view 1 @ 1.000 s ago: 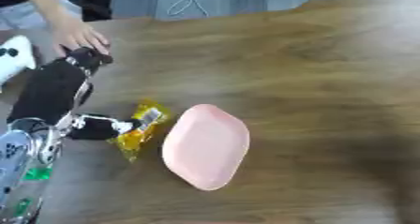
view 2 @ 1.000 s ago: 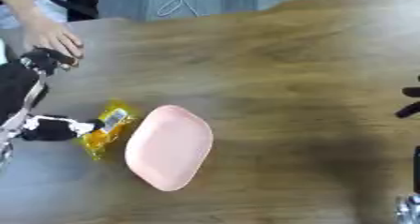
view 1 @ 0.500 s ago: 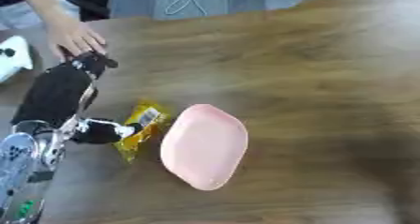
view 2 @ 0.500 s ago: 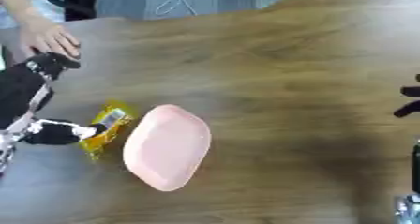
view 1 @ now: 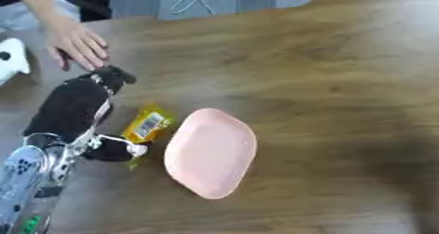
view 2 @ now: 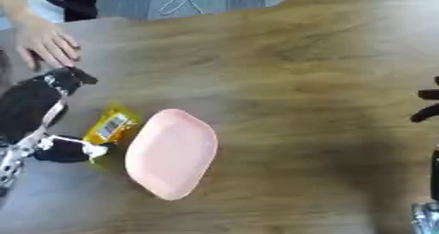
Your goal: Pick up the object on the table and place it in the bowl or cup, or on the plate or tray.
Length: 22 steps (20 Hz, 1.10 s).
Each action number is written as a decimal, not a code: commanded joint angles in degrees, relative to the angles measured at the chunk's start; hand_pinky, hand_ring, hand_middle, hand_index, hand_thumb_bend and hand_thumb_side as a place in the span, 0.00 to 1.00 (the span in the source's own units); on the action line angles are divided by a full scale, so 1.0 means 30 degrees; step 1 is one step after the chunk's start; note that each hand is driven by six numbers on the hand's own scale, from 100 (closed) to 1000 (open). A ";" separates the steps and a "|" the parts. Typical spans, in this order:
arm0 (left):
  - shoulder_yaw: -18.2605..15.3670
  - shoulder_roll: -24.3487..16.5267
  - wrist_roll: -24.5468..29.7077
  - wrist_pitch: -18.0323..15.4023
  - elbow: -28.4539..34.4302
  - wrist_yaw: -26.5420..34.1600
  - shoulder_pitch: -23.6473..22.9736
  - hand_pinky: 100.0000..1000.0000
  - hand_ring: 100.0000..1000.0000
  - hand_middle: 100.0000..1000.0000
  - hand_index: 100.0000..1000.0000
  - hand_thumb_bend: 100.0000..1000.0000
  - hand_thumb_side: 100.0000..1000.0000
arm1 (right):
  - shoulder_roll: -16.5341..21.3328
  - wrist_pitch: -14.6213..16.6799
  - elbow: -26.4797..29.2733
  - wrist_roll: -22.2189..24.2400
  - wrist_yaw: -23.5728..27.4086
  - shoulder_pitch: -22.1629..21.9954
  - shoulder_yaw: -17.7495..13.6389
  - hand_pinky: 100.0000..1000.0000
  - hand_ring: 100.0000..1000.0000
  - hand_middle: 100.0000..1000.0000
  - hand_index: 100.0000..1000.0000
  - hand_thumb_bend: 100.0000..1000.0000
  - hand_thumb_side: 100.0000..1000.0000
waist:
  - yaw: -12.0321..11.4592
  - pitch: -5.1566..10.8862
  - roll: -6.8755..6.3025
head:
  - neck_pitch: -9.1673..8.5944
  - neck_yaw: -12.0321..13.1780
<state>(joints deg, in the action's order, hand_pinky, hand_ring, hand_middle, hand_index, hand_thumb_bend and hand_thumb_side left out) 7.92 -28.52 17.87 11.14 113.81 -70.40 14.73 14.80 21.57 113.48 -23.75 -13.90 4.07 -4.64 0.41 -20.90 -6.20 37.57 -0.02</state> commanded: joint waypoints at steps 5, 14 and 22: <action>0.0175 -0.2145 0.0315 -0.0497 0.0260 -0.0722 -0.0356 0.48 0.65 0.77 0.84 0.78 0.33 | 0.0429 0.0052 0.0369 0.0132 0.0217 0.0105 -0.0060 0.28 0.53 0.61 0.80 0.00 0.70 | 0.0027 0.0237 0.0012 | -0.0040 -0.0123; 0.0117 -0.1844 0.0745 -0.0325 0.0180 -0.1222 -0.0402 0.47 0.65 0.76 0.83 0.77 0.33 | 0.0418 0.0065 0.0369 0.0219 0.0287 0.0132 -0.0065 0.28 0.53 0.61 0.80 0.00 0.70 | 0.0073 0.0163 0.0002 | -0.0048 -0.0152; -0.0012 -0.0441 0.0537 -0.0215 -0.0272 -0.1134 -0.0151 0.44 0.64 0.76 0.82 0.70 0.34 | 0.0379 0.0056 0.0369 0.0279 0.0305 0.0129 -0.0060 0.28 0.53 0.61 0.80 0.00 0.70 | 0.0090 0.0120 0.0009 | -0.0031 -0.0222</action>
<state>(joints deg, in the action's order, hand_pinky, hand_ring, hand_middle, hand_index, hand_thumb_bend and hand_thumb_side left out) 8.52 -29.84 19.77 10.43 112.67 -73.70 13.79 15.24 21.70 113.48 -23.08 -13.10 4.09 -4.64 0.64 -21.28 -6.37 37.57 -0.28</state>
